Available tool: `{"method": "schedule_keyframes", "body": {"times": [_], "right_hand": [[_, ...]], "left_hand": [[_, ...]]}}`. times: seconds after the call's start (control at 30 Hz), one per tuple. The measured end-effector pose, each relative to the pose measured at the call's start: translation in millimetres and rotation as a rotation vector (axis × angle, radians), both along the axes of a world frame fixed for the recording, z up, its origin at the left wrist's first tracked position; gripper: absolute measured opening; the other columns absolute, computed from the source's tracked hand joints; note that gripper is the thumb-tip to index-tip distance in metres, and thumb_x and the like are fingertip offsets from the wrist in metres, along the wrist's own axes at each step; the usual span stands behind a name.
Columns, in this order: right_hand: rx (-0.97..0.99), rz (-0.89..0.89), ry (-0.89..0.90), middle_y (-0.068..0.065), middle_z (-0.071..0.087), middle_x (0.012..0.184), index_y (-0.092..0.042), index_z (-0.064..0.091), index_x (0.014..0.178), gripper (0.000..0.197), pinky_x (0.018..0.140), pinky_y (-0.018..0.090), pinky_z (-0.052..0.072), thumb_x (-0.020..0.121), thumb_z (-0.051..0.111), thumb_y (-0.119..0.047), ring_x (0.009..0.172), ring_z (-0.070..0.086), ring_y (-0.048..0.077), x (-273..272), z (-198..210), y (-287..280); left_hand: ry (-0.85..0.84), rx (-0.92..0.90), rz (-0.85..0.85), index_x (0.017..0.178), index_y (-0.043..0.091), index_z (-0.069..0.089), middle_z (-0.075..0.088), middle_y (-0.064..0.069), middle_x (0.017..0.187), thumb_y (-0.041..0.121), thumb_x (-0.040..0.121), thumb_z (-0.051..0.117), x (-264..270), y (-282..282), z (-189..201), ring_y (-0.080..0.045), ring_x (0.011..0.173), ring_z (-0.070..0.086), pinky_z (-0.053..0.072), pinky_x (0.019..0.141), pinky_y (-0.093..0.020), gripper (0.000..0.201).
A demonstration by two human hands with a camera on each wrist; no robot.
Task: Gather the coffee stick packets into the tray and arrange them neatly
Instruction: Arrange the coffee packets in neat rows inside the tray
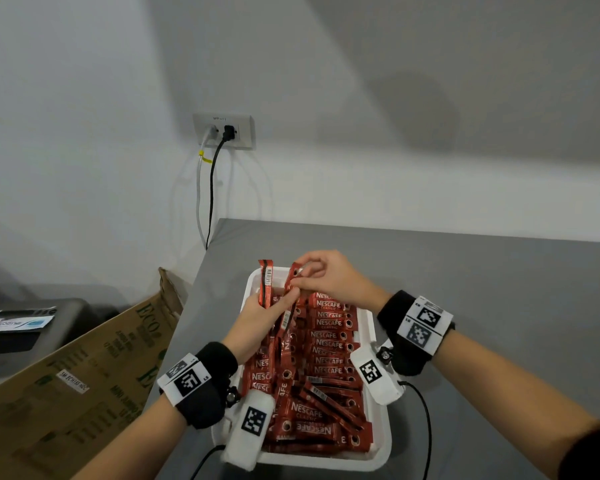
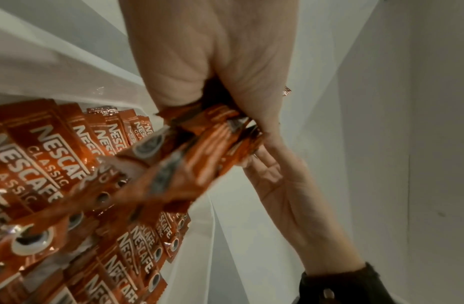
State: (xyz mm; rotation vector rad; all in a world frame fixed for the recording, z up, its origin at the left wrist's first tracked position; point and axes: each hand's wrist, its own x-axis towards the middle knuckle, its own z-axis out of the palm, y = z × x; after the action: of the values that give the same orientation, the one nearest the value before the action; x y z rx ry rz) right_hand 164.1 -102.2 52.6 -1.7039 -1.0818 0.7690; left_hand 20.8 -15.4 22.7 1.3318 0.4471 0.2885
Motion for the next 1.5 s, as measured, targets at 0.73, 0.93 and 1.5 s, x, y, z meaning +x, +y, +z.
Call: {"method": "schedule_keyframes", "body": {"times": [0.73, 0.93, 1.5], "right_hand": [[0.31, -0.203, -0.463, -0.011, 0.062, 0.086, -0.014, 0.063, 0.064, 0.021, 0.078, 0.019, 0.05, 0.074, 0.074, 0.001, 0.084, 0.06, 0.007, 9, -27, -21], [0.019, -0.082, -0.318, -0.011, 0.043, 0.126, -0.025, 0.043, 0.133, 0.06, 0.086, 0.01, 0.043, 0.081, 0.072, -0.013, 0.113, 0.049, 0.007, 2, -18, -18], [-0.21, 0.061, -0.478, 0.001, 0.072, 0.086, -0.005, 0.074, 0.088, 0.01, 0.062, 0.003, 0.039, 0.083, 0.071, -0.013, 0.066, 0.059, -0.005, -5, -16, 32]], "left_hand": [[0.109, -0.109, 0.119, 0.085, 0.003, 0.069, 0.07, -0.019, 0.083, 0.015, 0.09, 0.058, -13, 24, -2, -0.028, 0.072, 0.061, 0.054, 0.075, -0.037, 0.017], [0.158, 0.088, 0.241, 0.08, 0.01, 0.071, 0.068, -0.01, 0.073, 0.017, 0.088, 0.062, -7, 21, 2, -0.036, 0.08, 0.062, 0.052, 0.083, -0.044, 0.014], [0.168, 0.283, 0.385, 0.073, 0.005, 0.063, 0.061, -0.005, 0.053, 0.019, 0.087, 0.063, -9, 35, 4, -0.01, 0.045, 0.057, 0.048, 0.053, -0.022, 0.02]]}}
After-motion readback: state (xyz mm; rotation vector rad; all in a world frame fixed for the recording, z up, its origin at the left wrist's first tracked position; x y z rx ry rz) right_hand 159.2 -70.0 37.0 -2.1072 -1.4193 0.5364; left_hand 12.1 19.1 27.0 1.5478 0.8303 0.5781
